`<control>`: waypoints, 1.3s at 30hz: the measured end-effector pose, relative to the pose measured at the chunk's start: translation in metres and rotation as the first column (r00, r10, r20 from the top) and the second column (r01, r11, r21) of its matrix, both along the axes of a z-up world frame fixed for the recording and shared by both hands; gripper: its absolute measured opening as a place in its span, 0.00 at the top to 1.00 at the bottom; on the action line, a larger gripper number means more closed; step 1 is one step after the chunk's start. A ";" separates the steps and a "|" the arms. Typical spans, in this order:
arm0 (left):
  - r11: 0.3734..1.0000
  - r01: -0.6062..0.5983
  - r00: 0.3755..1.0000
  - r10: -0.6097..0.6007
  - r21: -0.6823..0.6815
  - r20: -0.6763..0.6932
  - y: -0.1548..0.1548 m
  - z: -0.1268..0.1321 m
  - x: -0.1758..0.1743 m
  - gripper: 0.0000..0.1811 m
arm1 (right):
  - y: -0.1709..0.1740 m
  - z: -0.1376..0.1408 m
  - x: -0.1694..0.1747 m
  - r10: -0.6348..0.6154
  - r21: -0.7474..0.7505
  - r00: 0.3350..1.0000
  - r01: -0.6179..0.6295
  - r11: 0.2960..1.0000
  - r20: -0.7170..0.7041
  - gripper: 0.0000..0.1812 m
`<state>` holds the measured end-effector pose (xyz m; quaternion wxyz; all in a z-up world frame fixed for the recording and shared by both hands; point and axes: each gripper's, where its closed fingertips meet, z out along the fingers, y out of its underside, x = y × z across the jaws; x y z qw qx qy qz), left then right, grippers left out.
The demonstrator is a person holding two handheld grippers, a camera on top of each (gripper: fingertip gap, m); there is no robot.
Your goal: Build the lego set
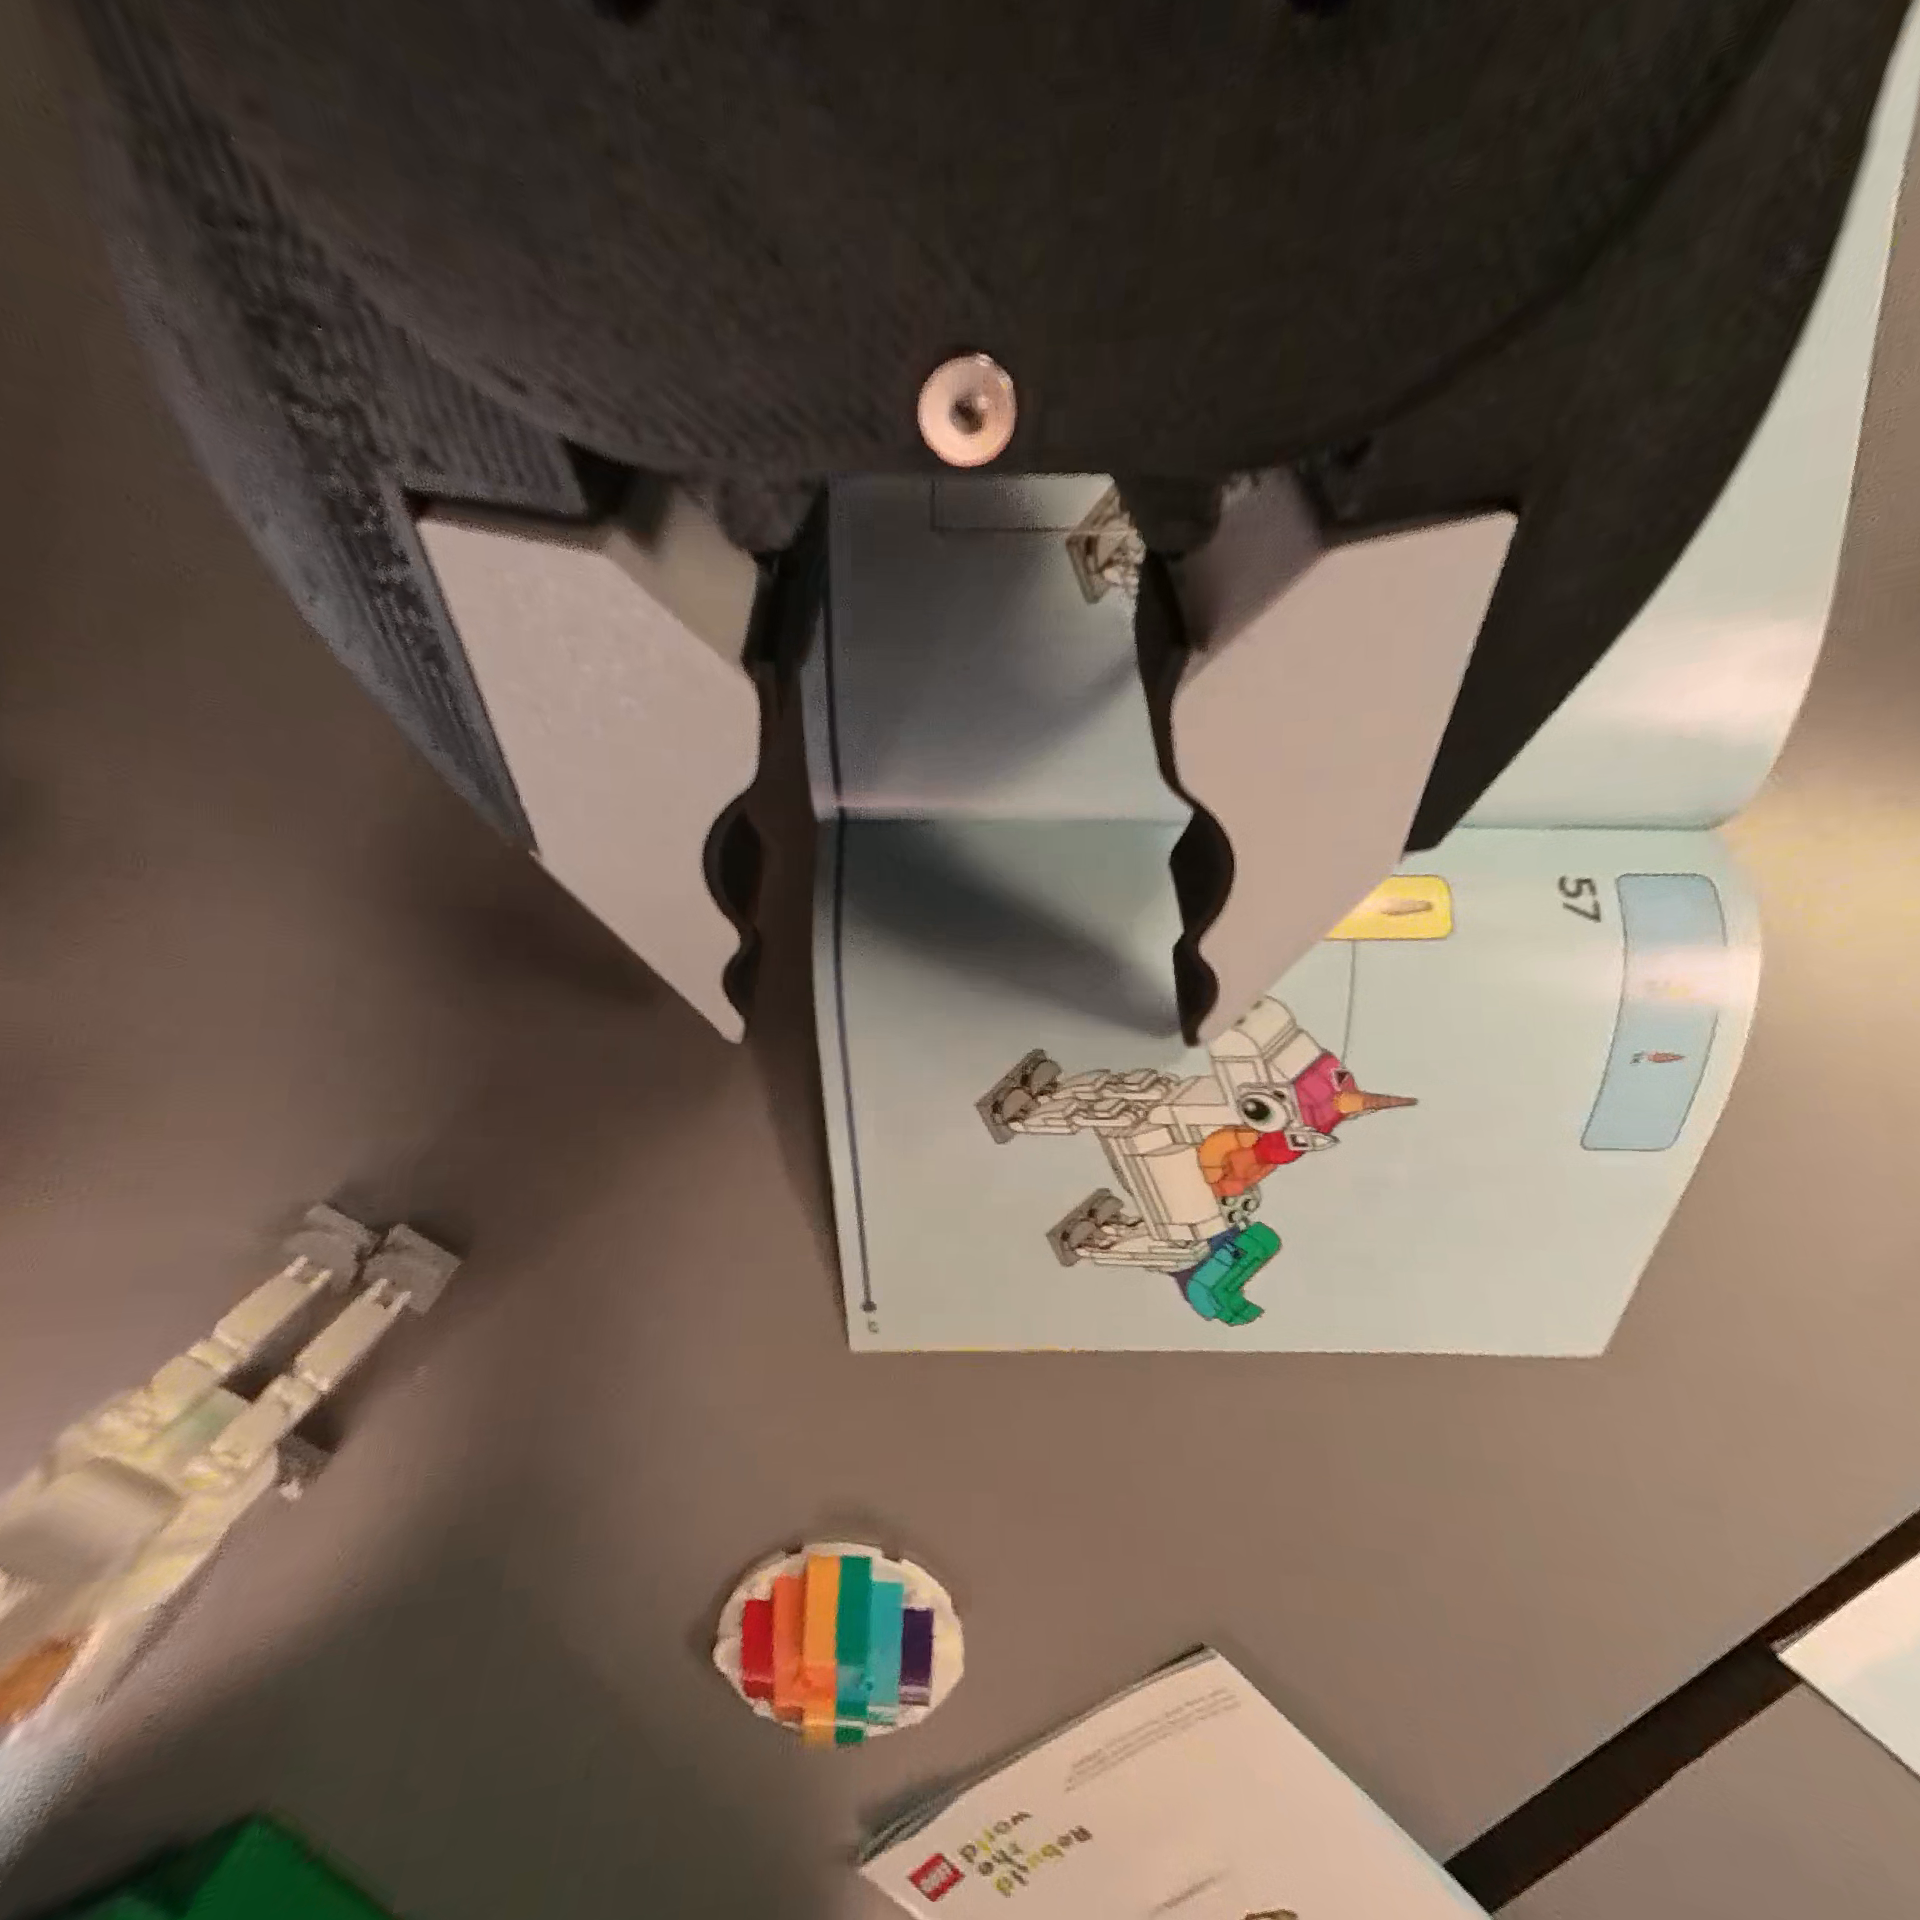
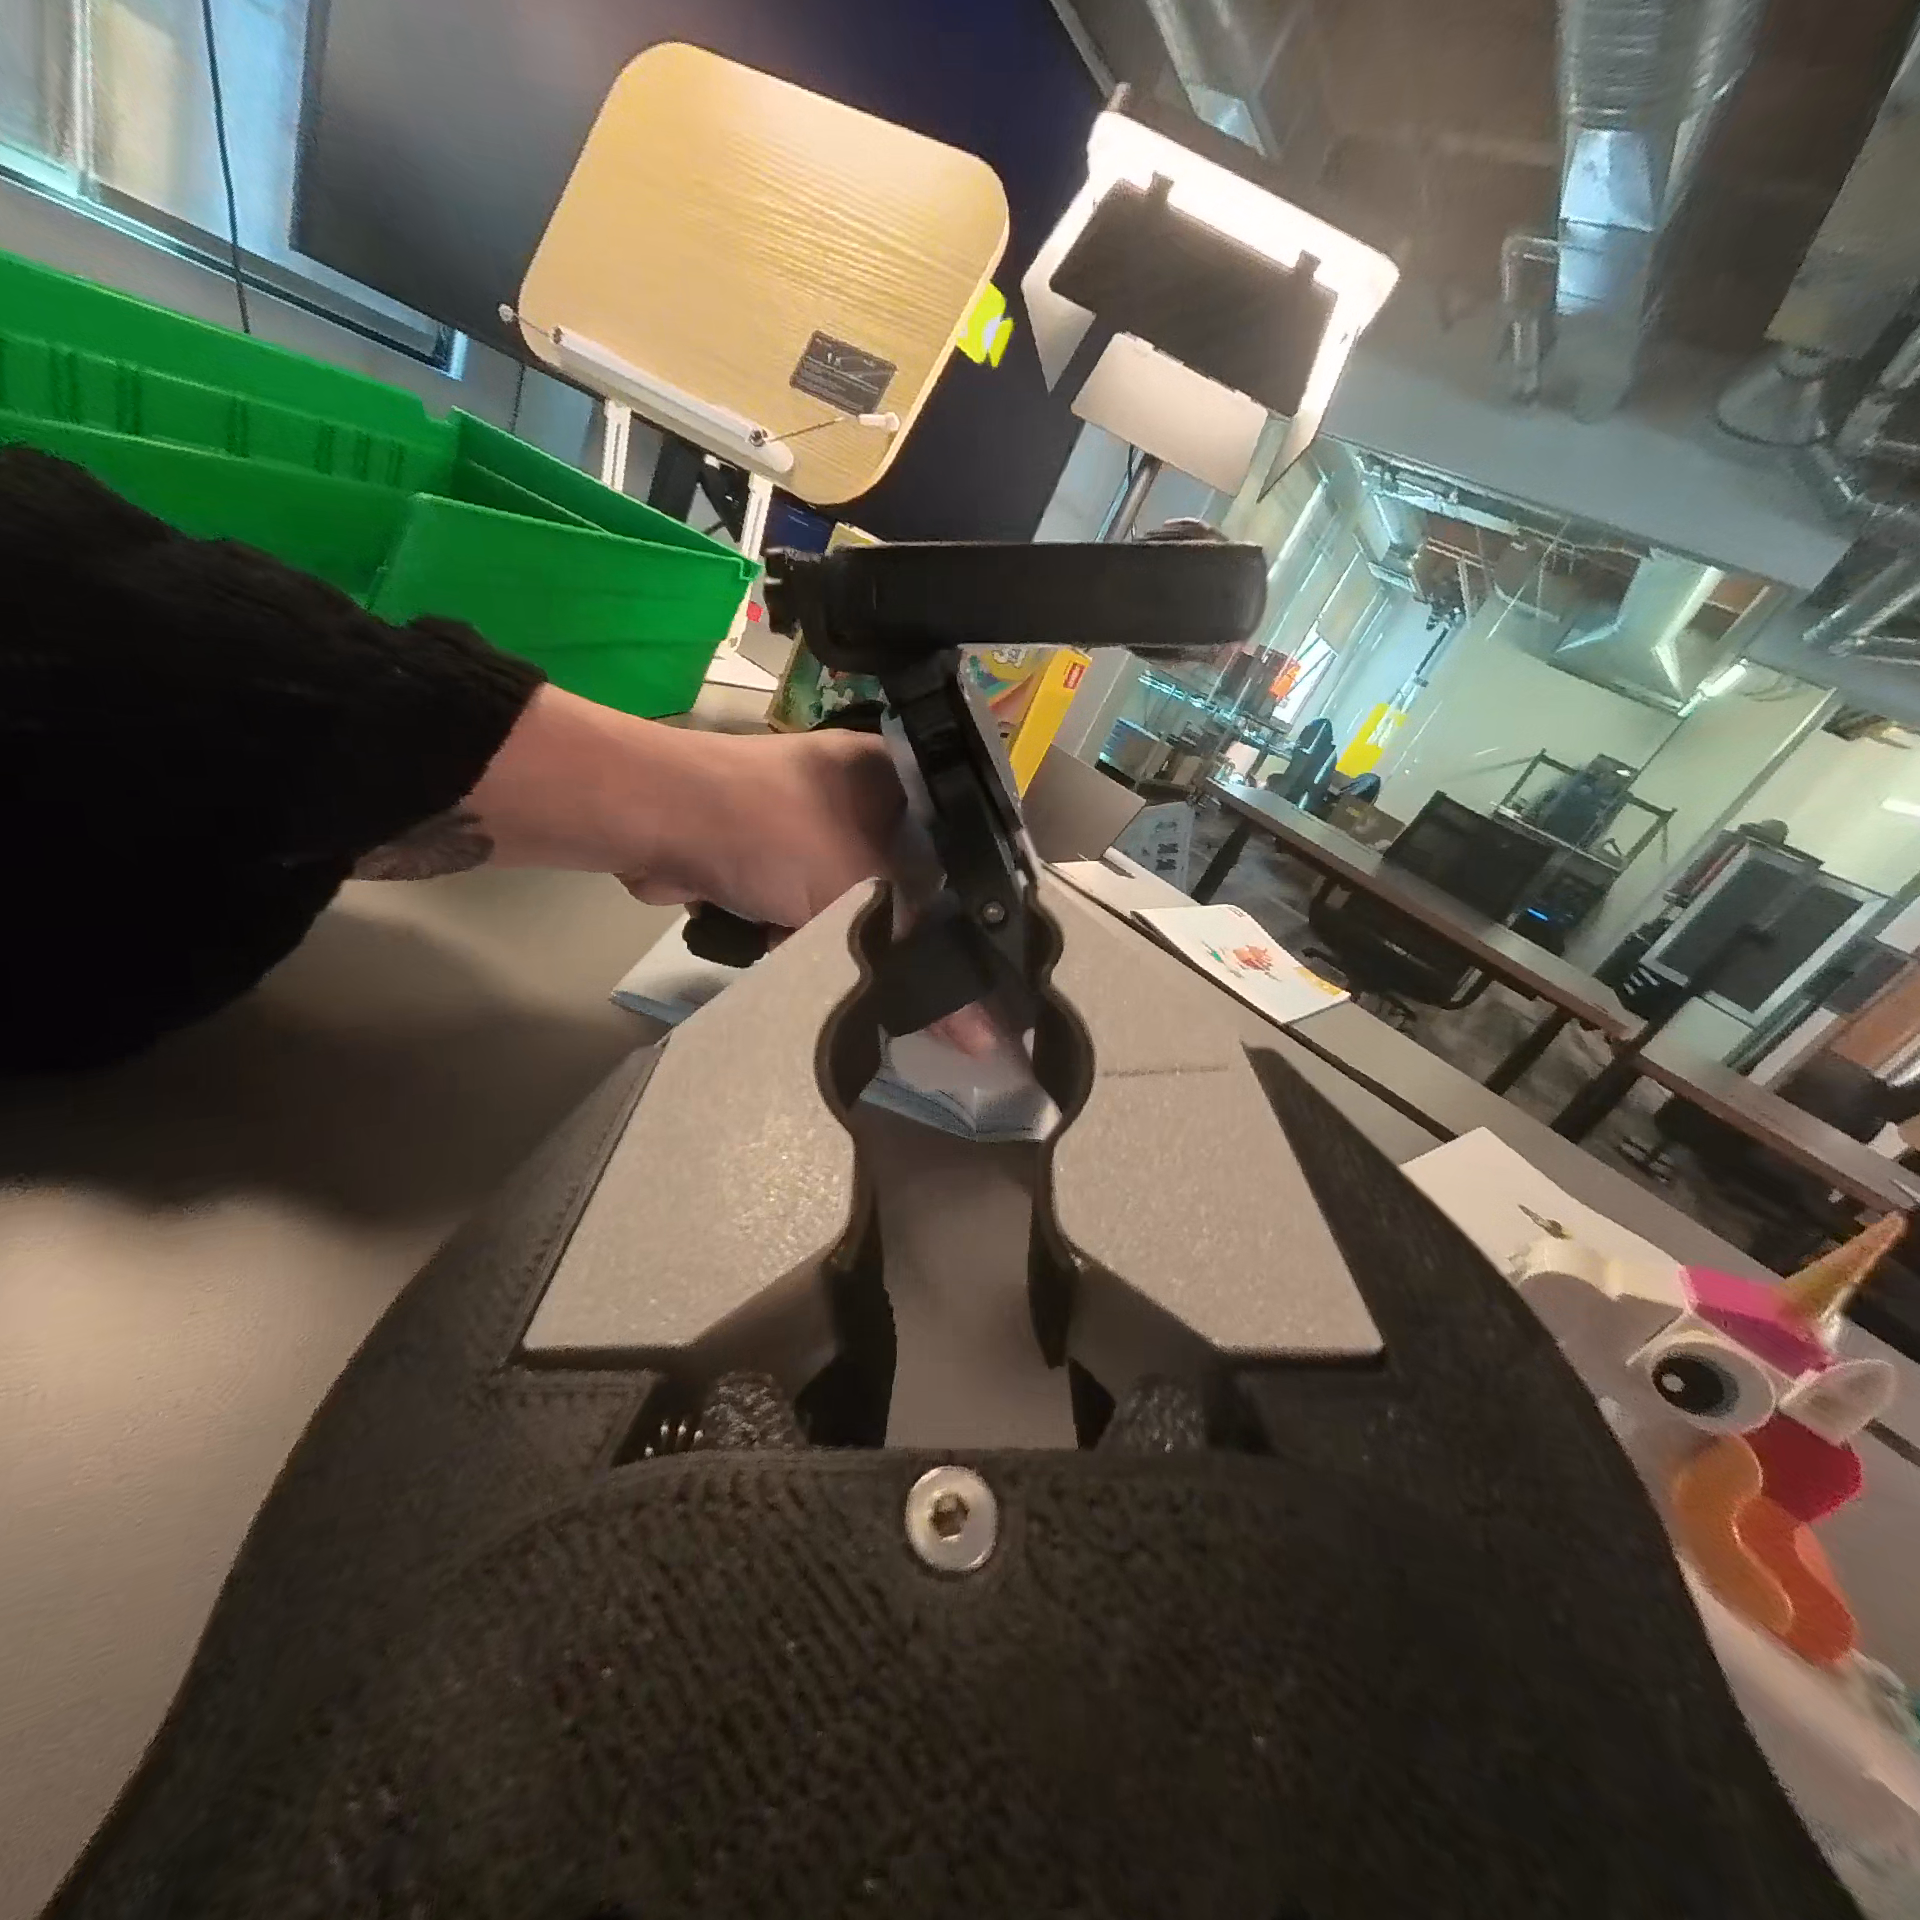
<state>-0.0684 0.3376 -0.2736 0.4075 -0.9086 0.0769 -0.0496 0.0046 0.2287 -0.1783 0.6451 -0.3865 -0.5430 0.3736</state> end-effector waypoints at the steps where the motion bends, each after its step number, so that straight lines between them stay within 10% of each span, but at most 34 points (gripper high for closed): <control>1: 1.000 -0.008 1.000 0.007 0.002 0.015 0.001 0.000 -0.002 0.57 | 0.002 0.000 0.000 -0.007 -0.011 1.000 0.007 1.000 0.001 0.88; 8: 1.000 0.002 0.990 -0.001 -0.009 0.142 -0.004 -0.002 0.003 0.59 | 0.017 -0.004 -0.003 -0.072 -0.072 0.996 0.075 0.995 0.047 0.87; 20: 0.995 0.026 0.970 -0.003 0.092 -0.244 0.000 0.010 -0.007 0.58 | 0.020 -0.002 -0.002 -0.089 -0.070 0.996 0.091 0.993 0.030 0.87; 29: 0.998 0.000 0.976 0.014 0.066 -0.216 0.000 0.002 -0.010 0.57 | 0.020 -0.002 -0.002 -0.088 -0.069 0.996 0.090 0.994 0.032 0.88; 39: 0.999 -0.046 0.998 0.046 0.011 -0.042 -0.005 -0.009 -0.018 0.78 | 0.027 -0.006 -0.007 -0.096 -0.123 0.993 0.104 0.987 0.065 0.87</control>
